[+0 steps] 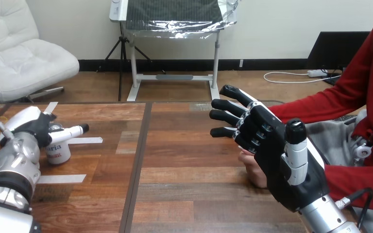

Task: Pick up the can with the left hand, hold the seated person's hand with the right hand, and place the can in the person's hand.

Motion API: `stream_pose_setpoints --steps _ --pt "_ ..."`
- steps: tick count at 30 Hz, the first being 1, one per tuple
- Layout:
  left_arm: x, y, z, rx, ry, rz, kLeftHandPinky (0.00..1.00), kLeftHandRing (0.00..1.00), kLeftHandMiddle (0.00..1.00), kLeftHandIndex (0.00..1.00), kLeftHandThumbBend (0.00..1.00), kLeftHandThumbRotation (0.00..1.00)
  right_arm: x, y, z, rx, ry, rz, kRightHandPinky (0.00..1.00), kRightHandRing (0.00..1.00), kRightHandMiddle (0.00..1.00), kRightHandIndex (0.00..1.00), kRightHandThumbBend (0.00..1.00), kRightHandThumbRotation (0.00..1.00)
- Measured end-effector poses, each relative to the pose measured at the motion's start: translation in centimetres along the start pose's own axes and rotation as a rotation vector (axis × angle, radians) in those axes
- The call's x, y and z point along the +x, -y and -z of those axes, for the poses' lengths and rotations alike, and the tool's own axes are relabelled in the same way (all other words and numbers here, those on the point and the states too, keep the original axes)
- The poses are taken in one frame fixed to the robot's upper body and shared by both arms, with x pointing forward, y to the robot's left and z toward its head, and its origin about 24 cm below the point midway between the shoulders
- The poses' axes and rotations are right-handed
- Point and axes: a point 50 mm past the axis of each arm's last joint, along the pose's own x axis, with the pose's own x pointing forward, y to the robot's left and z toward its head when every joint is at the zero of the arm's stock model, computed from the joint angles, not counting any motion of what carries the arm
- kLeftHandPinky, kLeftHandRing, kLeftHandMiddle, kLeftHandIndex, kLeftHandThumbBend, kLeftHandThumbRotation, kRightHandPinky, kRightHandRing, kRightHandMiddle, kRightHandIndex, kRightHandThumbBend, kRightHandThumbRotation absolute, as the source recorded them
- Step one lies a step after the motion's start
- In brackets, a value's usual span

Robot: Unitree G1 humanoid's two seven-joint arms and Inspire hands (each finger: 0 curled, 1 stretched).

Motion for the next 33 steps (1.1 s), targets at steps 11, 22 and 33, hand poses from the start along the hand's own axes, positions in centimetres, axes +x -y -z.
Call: stream_pose_setpoints --steps 11,22,33 --pt "0.01 -0.46 -0.54 0.009 0.012 0.008 0.76 0.85 0.89 0.88 0.73 0.8 0.0 -0.01 -0.02 0.001 0.003 -0.001 0.71 0.83 0.84 0.88 0.96 1.0" --pt "0.02 -0.66 -0.88 0.02 0.02 0.012 0.75 0.86 0.89 0.88 0.72 0.79 -0.01 -0.01 -0.03 0.001 0.004 -0.002 0.71 0.83 0.84 0.88 0.96 1.0" --pt "0.01 -0.52 -0.93 0.036 0.021 0.026 0.76 0.85 0.9 0.88 0.72 0.79 -0.02 -0.01 -0.13 -0.004 0.014 -0.001 0.7 0.82 0.84 0.88 0.97 1.0"
